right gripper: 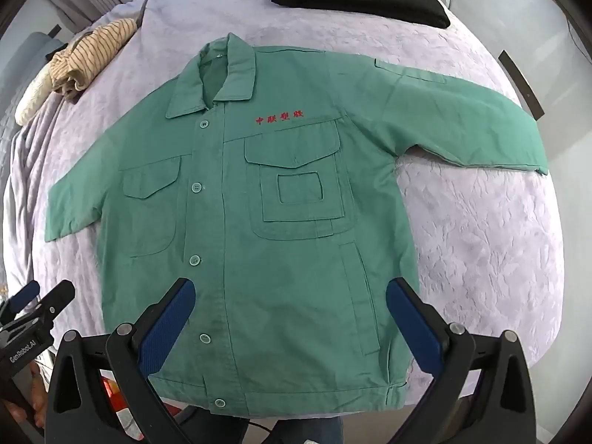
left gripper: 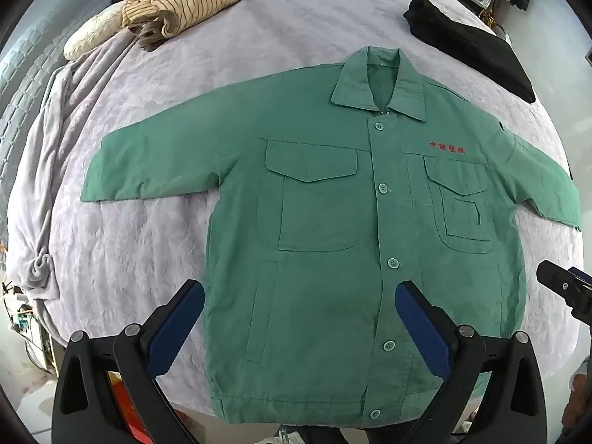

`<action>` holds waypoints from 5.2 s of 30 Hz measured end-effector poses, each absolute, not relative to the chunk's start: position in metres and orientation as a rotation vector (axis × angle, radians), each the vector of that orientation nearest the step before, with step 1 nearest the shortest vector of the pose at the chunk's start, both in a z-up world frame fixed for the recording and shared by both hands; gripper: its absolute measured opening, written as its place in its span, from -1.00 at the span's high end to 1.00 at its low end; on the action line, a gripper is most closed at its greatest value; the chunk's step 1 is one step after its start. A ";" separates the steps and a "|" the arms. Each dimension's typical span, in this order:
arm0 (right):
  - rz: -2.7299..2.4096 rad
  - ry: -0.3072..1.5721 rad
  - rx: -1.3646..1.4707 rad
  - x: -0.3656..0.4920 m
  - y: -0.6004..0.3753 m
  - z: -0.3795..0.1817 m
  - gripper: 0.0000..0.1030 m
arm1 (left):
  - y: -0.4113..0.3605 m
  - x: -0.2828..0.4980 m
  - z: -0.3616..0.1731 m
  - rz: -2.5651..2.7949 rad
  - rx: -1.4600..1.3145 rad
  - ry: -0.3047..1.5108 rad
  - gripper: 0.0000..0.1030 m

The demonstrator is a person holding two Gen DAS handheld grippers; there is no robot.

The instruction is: Fold large clothes

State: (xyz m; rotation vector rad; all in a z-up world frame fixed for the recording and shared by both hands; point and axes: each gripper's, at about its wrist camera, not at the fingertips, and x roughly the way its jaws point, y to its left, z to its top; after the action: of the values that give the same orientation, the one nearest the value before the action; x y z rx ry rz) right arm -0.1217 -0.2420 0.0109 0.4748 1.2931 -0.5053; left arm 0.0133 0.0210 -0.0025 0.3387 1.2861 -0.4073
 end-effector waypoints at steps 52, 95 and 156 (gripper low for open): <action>-0.505 1.324 0.466 -0.123 -0.229 0.014 -0.99 | 0.019 0.005 -0.003 -0.396 0.355 1.310 -1.00; -0.509 1.358 0.457 -0.112 -0.227 0.008 -0.99 | 0.018 0.015 -0.015 -0.404 0.347 1.348 -1.00; 0.020 1.306 0.520 0.027 -0.097 -0.117 -0.99 | 0.231 0.295 -0.069 -0.350 -0.196 0.857 0.87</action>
State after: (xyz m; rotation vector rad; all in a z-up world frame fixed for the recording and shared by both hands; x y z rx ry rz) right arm 0.0273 -0.0965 -0.1169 0.5200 1.3061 0.0204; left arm 0.2951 0.2306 -0.0692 -0.1956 0.8574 -0.3498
